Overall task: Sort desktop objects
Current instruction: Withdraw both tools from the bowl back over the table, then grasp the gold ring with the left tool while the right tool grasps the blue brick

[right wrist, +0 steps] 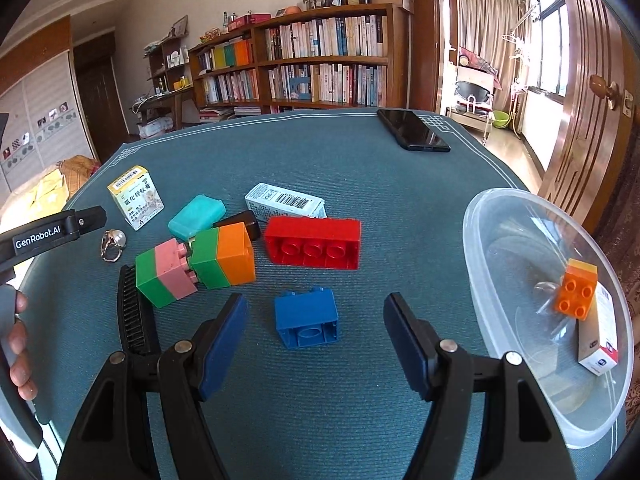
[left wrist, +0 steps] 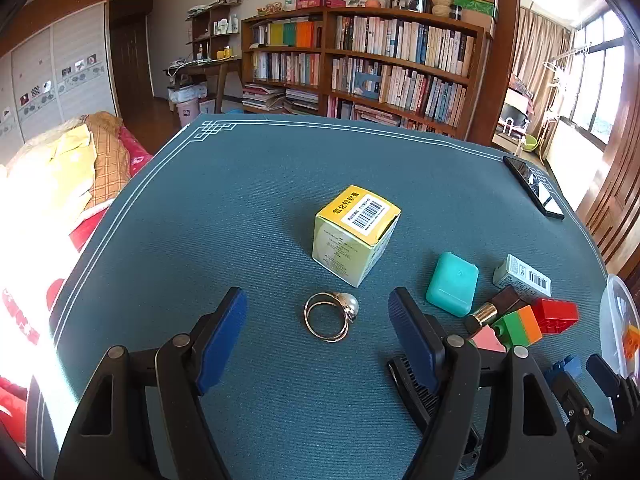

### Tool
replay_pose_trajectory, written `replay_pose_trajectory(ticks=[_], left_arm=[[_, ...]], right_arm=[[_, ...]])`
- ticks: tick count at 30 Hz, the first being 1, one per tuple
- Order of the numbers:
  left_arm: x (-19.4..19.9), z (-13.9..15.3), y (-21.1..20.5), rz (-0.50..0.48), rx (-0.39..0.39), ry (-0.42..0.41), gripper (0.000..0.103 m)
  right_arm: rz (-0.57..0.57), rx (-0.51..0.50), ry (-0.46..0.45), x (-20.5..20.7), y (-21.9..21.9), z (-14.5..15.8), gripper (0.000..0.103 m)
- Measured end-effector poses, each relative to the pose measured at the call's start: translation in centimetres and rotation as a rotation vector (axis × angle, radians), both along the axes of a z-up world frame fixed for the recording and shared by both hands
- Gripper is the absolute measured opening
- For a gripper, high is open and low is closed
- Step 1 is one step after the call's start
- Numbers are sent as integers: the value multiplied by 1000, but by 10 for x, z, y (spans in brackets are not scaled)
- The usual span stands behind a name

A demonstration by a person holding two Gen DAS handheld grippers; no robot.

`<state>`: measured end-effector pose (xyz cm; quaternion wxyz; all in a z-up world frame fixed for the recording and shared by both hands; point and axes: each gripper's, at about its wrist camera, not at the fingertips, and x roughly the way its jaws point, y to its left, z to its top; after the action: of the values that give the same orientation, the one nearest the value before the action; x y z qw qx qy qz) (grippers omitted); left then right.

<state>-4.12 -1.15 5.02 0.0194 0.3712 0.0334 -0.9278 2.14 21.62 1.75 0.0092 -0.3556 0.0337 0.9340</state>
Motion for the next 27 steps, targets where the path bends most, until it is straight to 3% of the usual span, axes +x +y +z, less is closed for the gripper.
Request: replay_pose_trajectory(ticks=[9, 27], left_arm=[[-14, -22, -4, 10, -15, -63, 76], [-27, -33, -11, 17, 4, -75, 76]], right_arm=[[11, -43, -11, 2, 4, -9, 74], [16, -62, -19, 1, 3, -9, 74]])
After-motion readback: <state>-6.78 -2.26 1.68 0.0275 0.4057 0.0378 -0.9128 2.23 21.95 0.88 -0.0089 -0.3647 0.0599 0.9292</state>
